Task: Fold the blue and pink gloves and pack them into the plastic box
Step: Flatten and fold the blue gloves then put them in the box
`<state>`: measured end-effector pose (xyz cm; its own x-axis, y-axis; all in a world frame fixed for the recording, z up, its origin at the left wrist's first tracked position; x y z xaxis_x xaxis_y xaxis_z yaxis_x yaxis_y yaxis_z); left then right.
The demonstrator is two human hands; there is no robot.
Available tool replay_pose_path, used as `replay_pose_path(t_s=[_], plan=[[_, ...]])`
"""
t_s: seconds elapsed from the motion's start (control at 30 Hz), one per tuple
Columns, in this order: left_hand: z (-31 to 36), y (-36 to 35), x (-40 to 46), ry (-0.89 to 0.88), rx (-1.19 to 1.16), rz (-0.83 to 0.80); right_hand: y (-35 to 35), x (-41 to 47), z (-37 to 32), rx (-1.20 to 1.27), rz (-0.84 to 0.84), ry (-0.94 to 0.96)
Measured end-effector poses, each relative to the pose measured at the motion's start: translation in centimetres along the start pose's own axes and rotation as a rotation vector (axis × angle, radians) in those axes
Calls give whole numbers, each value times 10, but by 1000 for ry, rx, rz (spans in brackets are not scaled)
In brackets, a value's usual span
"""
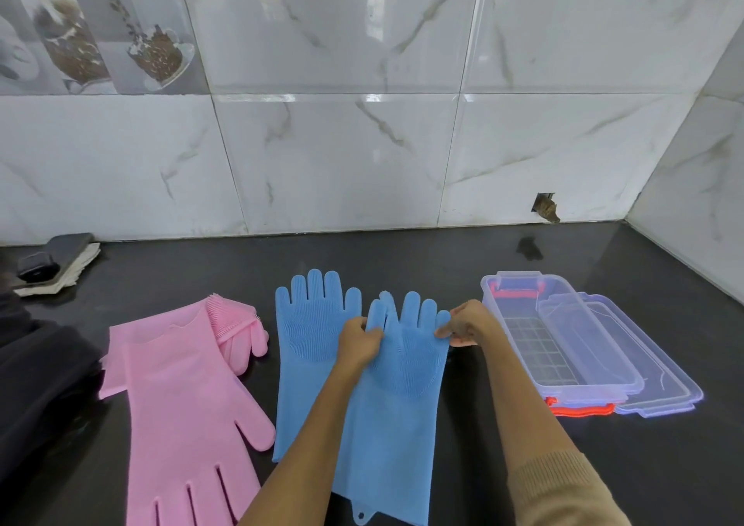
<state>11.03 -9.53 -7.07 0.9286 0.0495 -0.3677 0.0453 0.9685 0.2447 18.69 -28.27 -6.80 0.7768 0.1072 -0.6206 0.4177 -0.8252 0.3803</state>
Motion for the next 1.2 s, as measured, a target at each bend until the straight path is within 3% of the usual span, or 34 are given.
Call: replay_pose_path(t_s=[0.07,0.23,0.57,1.0,1.2], plan=[[-2,2,3,-9,88,83,2,3,-4,-94,46,17],[7,8,13,-25,263,238,5,14,-17,-60,322,286],[18,17,34,55,634,398,14,47,-38,36,386,409],[14,19,36,24,565,407,7,40,-19,181,373,442],[9,23,28,-81,428,355,7,22,-14,156,223,419]])
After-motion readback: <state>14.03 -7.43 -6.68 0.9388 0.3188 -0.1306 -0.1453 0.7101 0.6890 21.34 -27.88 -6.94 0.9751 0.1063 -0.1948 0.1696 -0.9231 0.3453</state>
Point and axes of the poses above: each hand's wrist, its own x-axis towards the middle knuckle, its own y-axis out of the back of the hand, z = x × y, the point moved 4 cm from there along x, towards the middle knuckle, and after that the axes turned 15 degrees about -z, right-handed, at the moved point
